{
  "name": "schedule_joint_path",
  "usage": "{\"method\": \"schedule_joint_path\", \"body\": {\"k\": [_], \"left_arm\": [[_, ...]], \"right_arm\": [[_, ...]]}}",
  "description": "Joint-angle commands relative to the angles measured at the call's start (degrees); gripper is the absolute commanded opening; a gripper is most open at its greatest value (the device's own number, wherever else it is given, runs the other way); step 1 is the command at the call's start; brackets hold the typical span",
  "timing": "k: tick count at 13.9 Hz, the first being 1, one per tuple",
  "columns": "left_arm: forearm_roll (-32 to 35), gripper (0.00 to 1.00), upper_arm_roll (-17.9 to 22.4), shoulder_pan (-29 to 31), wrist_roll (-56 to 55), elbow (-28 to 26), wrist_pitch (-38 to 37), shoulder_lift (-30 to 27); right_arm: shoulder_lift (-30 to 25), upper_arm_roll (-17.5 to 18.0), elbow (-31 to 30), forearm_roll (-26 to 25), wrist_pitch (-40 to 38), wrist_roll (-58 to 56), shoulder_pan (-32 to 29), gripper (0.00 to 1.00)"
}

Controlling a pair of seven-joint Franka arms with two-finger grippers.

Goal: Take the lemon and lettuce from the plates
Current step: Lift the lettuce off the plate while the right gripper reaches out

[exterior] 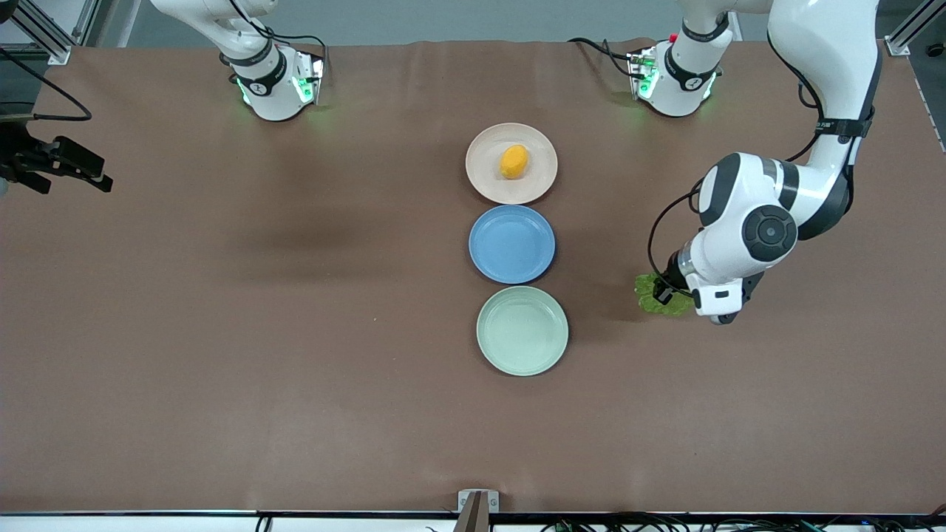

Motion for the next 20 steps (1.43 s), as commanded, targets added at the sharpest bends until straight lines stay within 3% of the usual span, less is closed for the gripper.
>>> {"method": "schedule_joint_path", "body": {"k": [1,6,11,13,14,15,18,20], "left_arm": [[1.3,0.01,-0.1,0.8,-0.5,-8.3,7.0,-2.6],[1.4,0.01,0.0,3.3,-0.4,-15.9,18.1,-0.7],[1.7,0.05,0.1,3.5,-0.2,-17.7,22.8,1.5],[3.6,0.25,0.0,4.2,-0.3,-17.8,22.9,1.5],[3.7,0.58,0.0,4.3,-0.2,-17.7,22.8,1.2],[3.8,0.85,0.0,4.3,0.5,-17.4,22.8,0.8],[6.7,0.96,-0.3,5.0,4.5,-15.7,20.5,-1.1],[7.0,0.96,-0.5,5.2,9.9,-13.6,17.5,-2.0]], "right_arm": [[-1.8,0.3,-1.2,0.5,-1.0,0.8,-0.1,1.0],[2.7,0.2,2.5,0.2,-1.5,0.6,-0.5,1.0],[10.0,0.4,5.9,0.5,-1.5,0.7,0.6,1.0],[9.6,0.4,4.9,0.7,-2.2,6.6,4.4,1.0],[9.3,0.5,4.0,1.0,-2.2,13.1,7.0,1.0],[8.9,0.5,3.8,1.4,-2.3,19.0,10.6,1.0],[8.6,0.4,0.9,4.5,0.2,38.2,22.2,1.0],[8.7,0.4,-1.9,4.6,5.7,50.0,30.4,1.0]]}}
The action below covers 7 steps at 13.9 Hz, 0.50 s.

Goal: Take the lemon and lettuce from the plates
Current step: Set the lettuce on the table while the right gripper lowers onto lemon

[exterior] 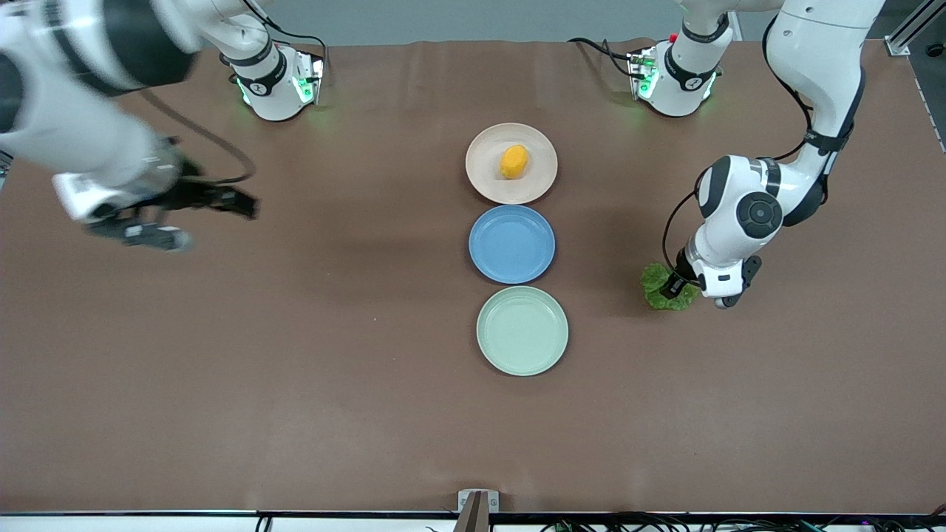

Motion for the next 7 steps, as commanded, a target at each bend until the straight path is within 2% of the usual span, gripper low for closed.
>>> {"method": "schedule_joint_path", "body": {"k": [1,3,5,7], "left_arm": [[1.4,0.97,-0.7,0.9,7.8,1.8,-4.0,-2.8],[1.5,0.99,-0.7,0.8,19.0,2.0,-4.0,-4.7],[1.5,0.99,-0.7,0.8,30.1,2.2,-4.1,-5.9],[1.5,0.99,-0.7,0.8,42.0,2.1,-4.2,-6.9]], "right_arm": [[-1.0,-0.7,-5.6,0.6,7.6,14.5,10.7,1.0],[1.0,-0.8,-8.3,0.5,15.7,24.3,19.1,1.0],[5.2,-0.8,-8.8,0.5,22.1,34.8,25.4,1.0],[8.5,-0.8,-8.8,0.5,26.4,38.5,30.0,1.0]]}}
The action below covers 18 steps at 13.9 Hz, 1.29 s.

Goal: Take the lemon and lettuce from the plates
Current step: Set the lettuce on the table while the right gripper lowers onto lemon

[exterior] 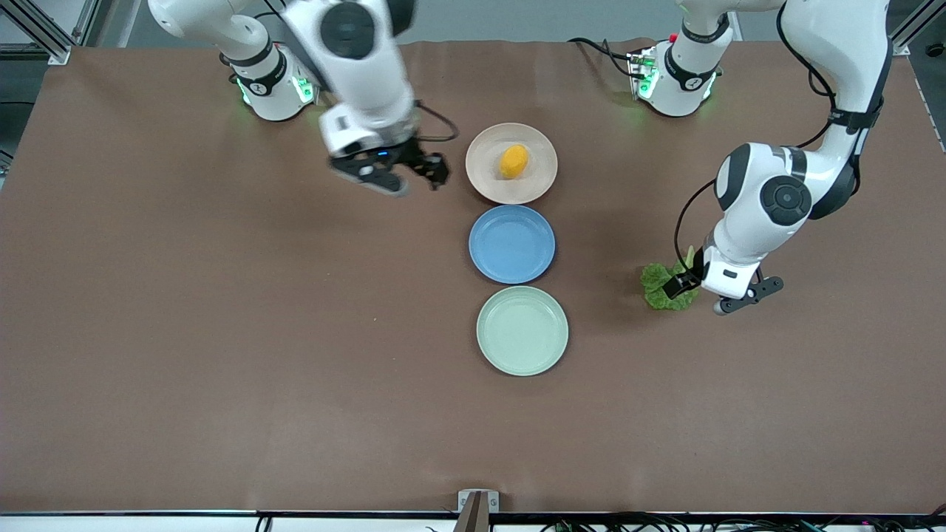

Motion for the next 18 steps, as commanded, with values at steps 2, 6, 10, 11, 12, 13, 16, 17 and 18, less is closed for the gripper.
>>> {"method": "schedule_joint_path", "body": {"k": [2,6,10,11,12,13,16,17,18], "left_arm": [[1.0,0.99,-0.4,0.8,18.2,-0.7,-1.4,-3.3],[0.5,0.99,-0.4,2.9,23.6,3.0,-16.8,-7.6],[-2.5,0.99,-0.4,5.6,28.9,12.6,-32.3,-11.2],[-2.6,0.99,-0.3,5.7,29.0,15.1,-35.4,-11.5],[-2.6,0.99,-0.1,5.7,29.0,17.9,-38.7,-11.6],[-2.6,0.99,0.0,5.7,29.0,20.7,-42.0,-11.6],[-3.9,0.99,0.1,5.7,29.1,28.5,-49.9,-11.6],[-4.5,0.99,0.1,5.7,29.1,30.8,-51.8,-11.6],[-4.5,0.99,0.1,5.7,29.1,32.8,-53.3,-11.6]], "right_arm": [[5.6,-1.2,0.1,-0.2,6.8,11.9,7.7,1.0],[10.6,-1.2,0.2,-0.7,11.4,21.9,14.7,1.0],[18.4,-1.3,0.5,-2.8,19.6,29.6,20.3,1.0],[19.5,-1.3,0.5,-3.6,20.4,30.3,20.5,1.0],[20.7,-1.3,1.2,-3.7,20.5,30.5,20.9,1.0],[21.8,-1.3,1.9,-3.7,20.5,30.8,21.3,1.0],[24.9,-1.3,3.5,-3.9,22.3,34.6,23.0,1.0],[25.3,-1.3,3.5,-4.0,22.3,34.6,23.2,0.97],[25.6,-1.3,3.5,-4.5,22.4,34.6,23.2,0.92]]}}
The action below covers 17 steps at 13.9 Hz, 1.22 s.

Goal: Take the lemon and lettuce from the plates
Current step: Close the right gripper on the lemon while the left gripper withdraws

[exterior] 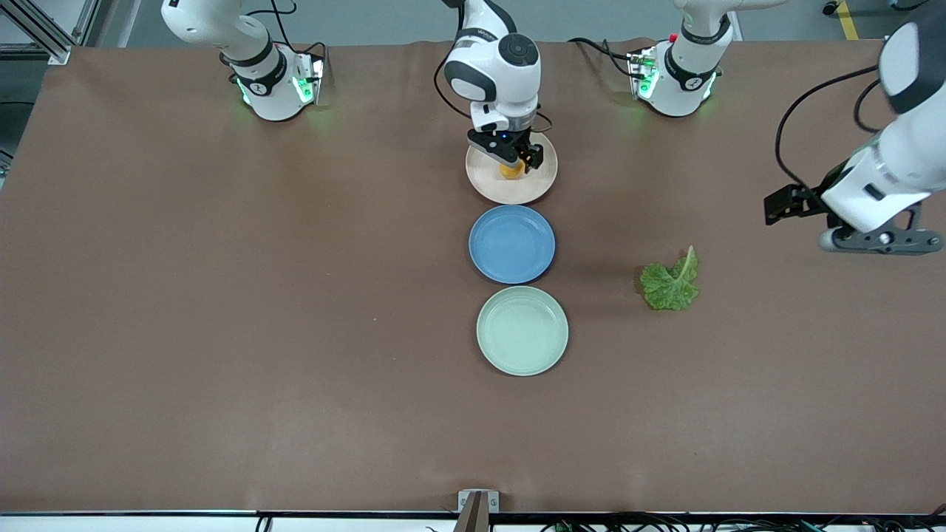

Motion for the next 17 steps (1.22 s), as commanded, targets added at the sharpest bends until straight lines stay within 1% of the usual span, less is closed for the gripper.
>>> {"method": "schedule_joint_path", "body": {"k": [1,3,4,5,6,7,8,10,11,13,15,17], "left_arm": [[-1.4,0.99,0.0,0.2,1.1,6.3,-5.1,0.8],[-1.9,1.0,0.0,0.6,0.6,9.5,-5.2,1.1],[-2.0,1.0,0.0,0.5,0.6,10.3,-5.2,1.3],[-2.4,1.0,-0.1,0.5,0.2,10.3,-5.2,1.4],[-3.6,1.0,0.0,0.8,0.2,10.5,-5.2,1.4],[-4.3,1.0,0.2,1.0,0.3,11.6,-5.3,1.4],[-3.8,1.0,0.2,1.4,0.5,11.9,-5.3,1.4],[-3.6,1.0,0.2,2.1,1.2,11.9,-5.3,1.4],[-3.6,1.0,0.2,2.3,1.8,11.9,-5.2,1.4],[-3.5,1.0,0.2,2.1,2.6,11.8,-5.2,1.5],[-3.5,1.0,0.2,2.1,2.5,11.9,-5.2,1.3],[-3.6,1.0,0.2,2.1,2.5,11.9,-5.1,1.4]], "right_arm": [[1.9,-0.8,1.2,-1.9,0.3,2.0,1.0,0.87],[2.5,-0.8,1.3,-2.0,1.4,2.0,1.7,0.71],[2.5,-0.8,1.3,-1.9,1.3,1.9,1.6,0.6],[2.4,-0.8,1.3,-1.9,0.8,1.7,1.6,0.38],[2.0,-0.8,1.4,-1.8,0.6,1.2,1.0,0.11],[1.4,-0.8,1.2,-1.6,-0.3,1.0,0.1,0.02],[-0.9,-0.8,1.4,-1.7,-4.3,-0.8,-1.3,0.01],[-6.9,-0.9,1.1,-1.0,-12.8,-11.4,-5.3,0.01],[-9.5,-1.0,0.7,-1.0,-14.9,-14.2,-7.0,0.01],[-15.1,-1.1,-2.1,-1.1,-15.9,-20.4,-13.3,0.0],[-20.2,-1.1,-6.7,-1.1,-15.6,-31.2,-20.3,0.0],[-23.1,-1.1,-10.2,-1.1,-15.5,-45.3,-28.1,0.0]]}}
